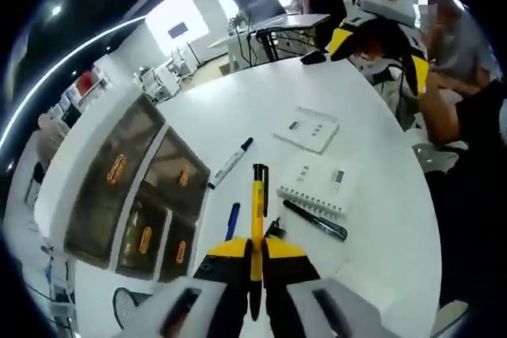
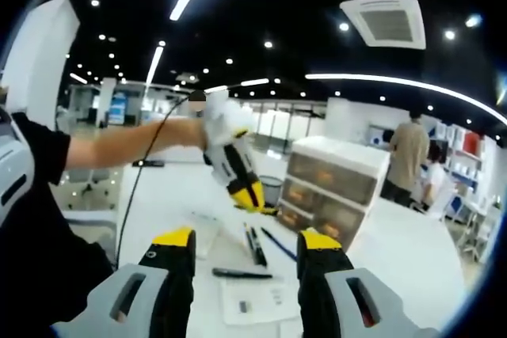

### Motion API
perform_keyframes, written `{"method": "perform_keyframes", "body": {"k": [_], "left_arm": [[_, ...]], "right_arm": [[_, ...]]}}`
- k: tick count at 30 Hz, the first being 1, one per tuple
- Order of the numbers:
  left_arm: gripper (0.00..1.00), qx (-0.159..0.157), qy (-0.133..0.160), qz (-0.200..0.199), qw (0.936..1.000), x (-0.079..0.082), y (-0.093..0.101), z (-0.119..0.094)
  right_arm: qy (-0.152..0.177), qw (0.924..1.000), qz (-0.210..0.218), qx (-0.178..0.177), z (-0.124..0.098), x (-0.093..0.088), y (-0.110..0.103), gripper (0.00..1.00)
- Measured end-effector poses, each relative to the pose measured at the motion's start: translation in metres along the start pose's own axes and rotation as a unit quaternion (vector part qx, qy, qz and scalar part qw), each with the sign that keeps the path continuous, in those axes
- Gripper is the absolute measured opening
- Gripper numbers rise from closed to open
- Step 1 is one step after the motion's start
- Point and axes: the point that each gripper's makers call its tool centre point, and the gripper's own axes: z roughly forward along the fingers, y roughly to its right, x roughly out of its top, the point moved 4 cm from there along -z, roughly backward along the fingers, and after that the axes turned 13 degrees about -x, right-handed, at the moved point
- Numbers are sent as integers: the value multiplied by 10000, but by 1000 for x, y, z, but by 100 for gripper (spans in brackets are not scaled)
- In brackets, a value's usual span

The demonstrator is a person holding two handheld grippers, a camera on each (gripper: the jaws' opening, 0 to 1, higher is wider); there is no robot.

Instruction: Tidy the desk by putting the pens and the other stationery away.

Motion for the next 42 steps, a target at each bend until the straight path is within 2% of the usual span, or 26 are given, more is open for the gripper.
{"method": "perform_keyframes", "body": {"k": [2, 6, 10, 17, 20, 21, 24, 30, 38, 42], "left_arm": [[6, 23, 55, -6, 10000, -1, 2, -4], [6, 164, 460, -96, 9988, 4, 8, -10], [6, 275, 859, -220, 9957, 6, 3, -23], [6, 440, 1227, -330, 9909, 2, 9, -39], [6, 525, 1452, -410, 9872, 0, 9, -46], [6, 539, 1639, -463, 9839, -1, 10, -51], [6, 587, 1901, -553, 9785, -5, 14, -60], [6, 658, 1997, -480, 9765, -11, 30, -68], [6, 791, 2457, -507, 9648, -13, 41, -86], [6, 867, 2774, -592, 9550, -18, 37, -97]], "right_arm": [[32, 10000, 8, -6, -2, 1, 0, 48], [23, 10000, 31, -50, -2, 1, 2, 48], [16, 10000, 34, -40, 0, 0, 2, 48], [-7, 10000, 23, -25, 1, 0, 0, 48], [-8, 10000, 23, -25, 1, 0, 0, 48], [-5, 10000, 23, -30, 0, 0, 0, 48], [6, 10000, 40, -48, -1, 0, 1, 48], [-21, 9999, 63, -81, -1, -2, 4, 48], [-38, 10000, 59, -66, 1, -3, 4, 48], [-34, 10000, 59, -68, 1, -2, 3, 48]]}}
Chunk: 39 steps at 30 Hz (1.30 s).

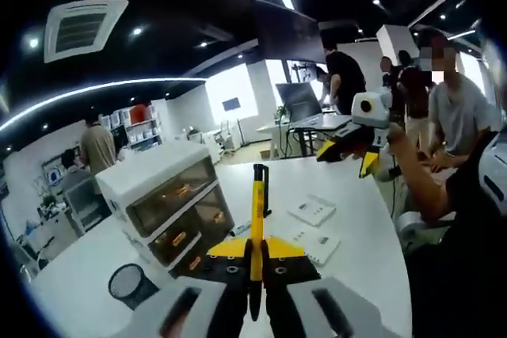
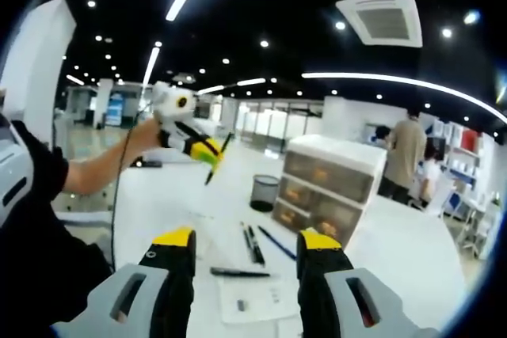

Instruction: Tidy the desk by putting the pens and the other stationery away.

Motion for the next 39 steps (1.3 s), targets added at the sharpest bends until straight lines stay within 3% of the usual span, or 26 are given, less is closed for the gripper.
{"method": "perform_keyframes", "body": {"k": [6, 13, 21, 27, 36, 39], "left_arm": [[6, 8, 513, -148, 9986, 4, -2, -20], [6, 135, 918, -214, 9955, 6, 0, -37], [6, 287, 1429, -399, 9885, -4, 14, -64], [6, 376, 1561, -488, 9858, -18, 21, -70], [6, 534, 1794, -580, 9806, -26, 26, -76], [6, 558, 1745, -567, 9814, -26, 25, -76]], "right_arm": [[5, 10000, 30, -28, 0, 0, 1, 48], [7, 10000, 29, -12, 1, 0, 1, 48], [26, 10000, 56, 13, 1, 1, -1, 48], [24, 10000, 49, 23, 1, 0, -1, 48], [-4, 10000, 40, 46, 3, -1, -2, 48], [-2, 10000, 39, 62, 4, -1, -3, 48]]}}
